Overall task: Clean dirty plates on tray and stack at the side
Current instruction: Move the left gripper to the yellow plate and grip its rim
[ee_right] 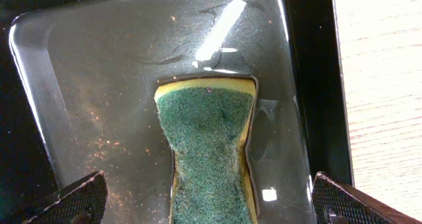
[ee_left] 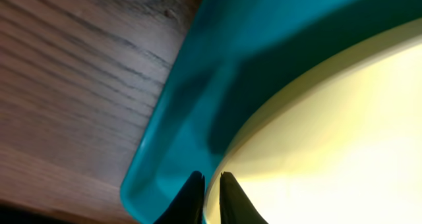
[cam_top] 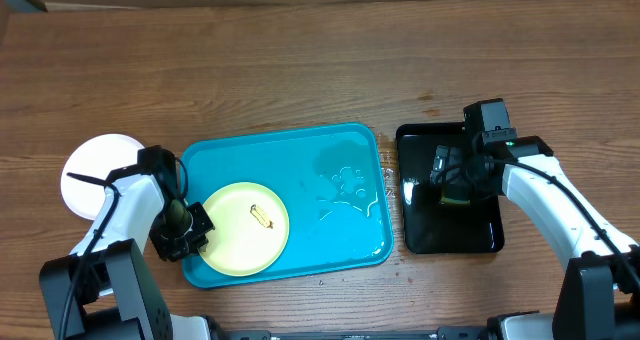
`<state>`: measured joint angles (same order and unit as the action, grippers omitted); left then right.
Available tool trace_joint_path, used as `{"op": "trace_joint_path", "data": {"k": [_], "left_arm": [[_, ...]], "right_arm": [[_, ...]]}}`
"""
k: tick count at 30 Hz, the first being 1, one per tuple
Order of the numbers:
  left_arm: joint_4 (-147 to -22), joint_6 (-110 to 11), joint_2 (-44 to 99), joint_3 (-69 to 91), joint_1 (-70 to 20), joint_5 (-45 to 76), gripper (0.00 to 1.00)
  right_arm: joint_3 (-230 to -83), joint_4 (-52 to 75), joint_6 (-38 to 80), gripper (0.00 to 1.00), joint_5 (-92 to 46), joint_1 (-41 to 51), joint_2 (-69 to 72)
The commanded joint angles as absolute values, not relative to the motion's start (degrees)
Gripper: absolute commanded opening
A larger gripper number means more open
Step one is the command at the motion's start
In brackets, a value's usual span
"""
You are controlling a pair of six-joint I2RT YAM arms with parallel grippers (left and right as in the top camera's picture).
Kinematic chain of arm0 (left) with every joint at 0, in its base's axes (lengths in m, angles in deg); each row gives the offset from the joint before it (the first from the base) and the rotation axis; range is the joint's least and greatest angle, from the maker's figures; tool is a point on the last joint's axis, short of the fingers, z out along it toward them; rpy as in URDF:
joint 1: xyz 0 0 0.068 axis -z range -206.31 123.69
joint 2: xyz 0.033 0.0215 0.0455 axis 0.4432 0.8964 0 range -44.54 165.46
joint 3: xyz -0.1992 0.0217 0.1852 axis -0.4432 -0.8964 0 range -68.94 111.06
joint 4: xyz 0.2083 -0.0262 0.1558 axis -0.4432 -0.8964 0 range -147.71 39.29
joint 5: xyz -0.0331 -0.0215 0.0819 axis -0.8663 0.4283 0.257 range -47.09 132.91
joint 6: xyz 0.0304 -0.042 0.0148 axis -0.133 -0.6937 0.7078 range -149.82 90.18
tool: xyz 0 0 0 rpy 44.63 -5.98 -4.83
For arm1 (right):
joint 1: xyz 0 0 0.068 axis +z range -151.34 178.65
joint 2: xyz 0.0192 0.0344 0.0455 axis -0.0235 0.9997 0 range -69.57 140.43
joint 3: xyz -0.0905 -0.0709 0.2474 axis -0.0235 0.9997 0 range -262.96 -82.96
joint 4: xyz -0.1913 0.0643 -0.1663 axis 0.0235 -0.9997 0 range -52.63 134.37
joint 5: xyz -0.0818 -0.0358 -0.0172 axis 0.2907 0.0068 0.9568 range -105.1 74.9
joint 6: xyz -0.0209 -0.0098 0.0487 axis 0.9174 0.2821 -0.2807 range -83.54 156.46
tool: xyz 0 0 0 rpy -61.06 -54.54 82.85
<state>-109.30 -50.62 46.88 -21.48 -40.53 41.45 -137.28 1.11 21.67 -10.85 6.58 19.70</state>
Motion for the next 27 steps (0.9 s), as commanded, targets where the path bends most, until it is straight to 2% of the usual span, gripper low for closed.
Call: {"op": "trace_joint_path", "data": {"k": [1,7,12,21,25,27], "left_arm": [[-107.85,-49.92,46.83,-23.49,-40.39,37.80,0.09],[-102.48,-45.22,46.83,-24.58,-38.30,28.08,0.04],[-96.79,-45.26,46.83,-24.58,-34.97,22.37,0.05],[-87.11,-45.24,46.83,-24.58,-23.85,19.42,0.12],[-84.44,-45.68,46.83,-24.49,-19.04,21.65,0.19],[-84.49,-45.68,46.83,-24.30,-17.75,24.03,0.26]], "right_arm": [[-137.81,1.24,21.70,1.00,-10.87,6.40,19.59],[-137.81,1.24,21.67,1.00,-10.87,6.40,19.59],[-137.81,1.24,21.67,1.00,-10.87,6.40,19.59],[-137.81,1.24,21.67,1.00,-10.87,6.40,19.59],[-137.81,1.24,21.67,1.00,-10.87,6.40,19.59],[-137.81,1.24,21.67,1.00,-10.87,6.40,19.59]]}}
